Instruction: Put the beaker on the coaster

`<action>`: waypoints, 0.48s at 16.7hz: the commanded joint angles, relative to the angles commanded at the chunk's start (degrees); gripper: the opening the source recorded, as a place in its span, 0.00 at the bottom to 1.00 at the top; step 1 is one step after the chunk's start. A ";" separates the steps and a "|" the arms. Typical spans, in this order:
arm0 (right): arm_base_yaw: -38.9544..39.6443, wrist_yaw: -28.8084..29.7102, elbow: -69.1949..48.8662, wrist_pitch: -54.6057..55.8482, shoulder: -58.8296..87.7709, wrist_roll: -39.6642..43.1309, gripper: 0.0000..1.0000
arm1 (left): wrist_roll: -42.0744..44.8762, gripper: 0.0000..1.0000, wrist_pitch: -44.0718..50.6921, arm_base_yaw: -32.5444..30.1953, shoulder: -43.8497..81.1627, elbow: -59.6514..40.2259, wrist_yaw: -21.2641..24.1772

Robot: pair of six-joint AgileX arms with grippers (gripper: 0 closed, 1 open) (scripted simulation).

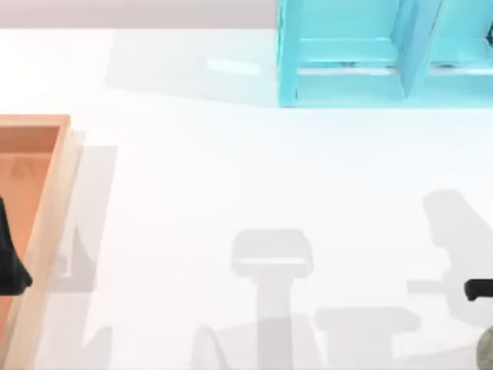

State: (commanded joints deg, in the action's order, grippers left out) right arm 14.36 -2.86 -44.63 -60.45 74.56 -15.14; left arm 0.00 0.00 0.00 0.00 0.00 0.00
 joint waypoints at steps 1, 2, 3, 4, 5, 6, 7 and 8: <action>-0.14 -0.02 1.80 2.70 0.64 0.26 0.00 | 0.00 1.00 0.00 0.00 0.00 0.00 0.00; -0.24 -0.02 3.63 5.27 1.33 0.54 0.00 | 0.00 1.00 0.00 0.00 0.00 0.00 0.00; -0.35 -0.01 5.28 7.30 1.96 0.77 0.00 | 0.00 1.00 0.00 0.00 0.00 0.00 0.00; -0.46 0.00 6.57 8.72 2.46 0.93 0.00 | 0.00 1.00 0.00 0.00 0.00 0.00 0.00; -0.55 0.00 7.35 9.53 2.76 1.01 0.00 | 0.00 1.00 0.00 0.00 0.00 0.00 0.00; -0.58 0.00 7.55 9.74 2.84 1.03 0.00 | 0.00 1.00 0.00 0.00 0.00 0.00 0.00; -0.58 0.00 7.55 9.74 2.84 1.03 0.00 | 0.00 1.00 0.00 0.00 0.00 0.00 0.00; -0.58 0.00 7.55 9.74 2.84 1.03 0.00 | 0.00 1.00 0.00 0.00 0.00 0.00 0.00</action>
State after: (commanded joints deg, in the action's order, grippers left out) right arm 13.77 -2.86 -37.09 -50.72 77.40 -14.10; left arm 0.00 0.00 0.00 0.00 0.00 0.00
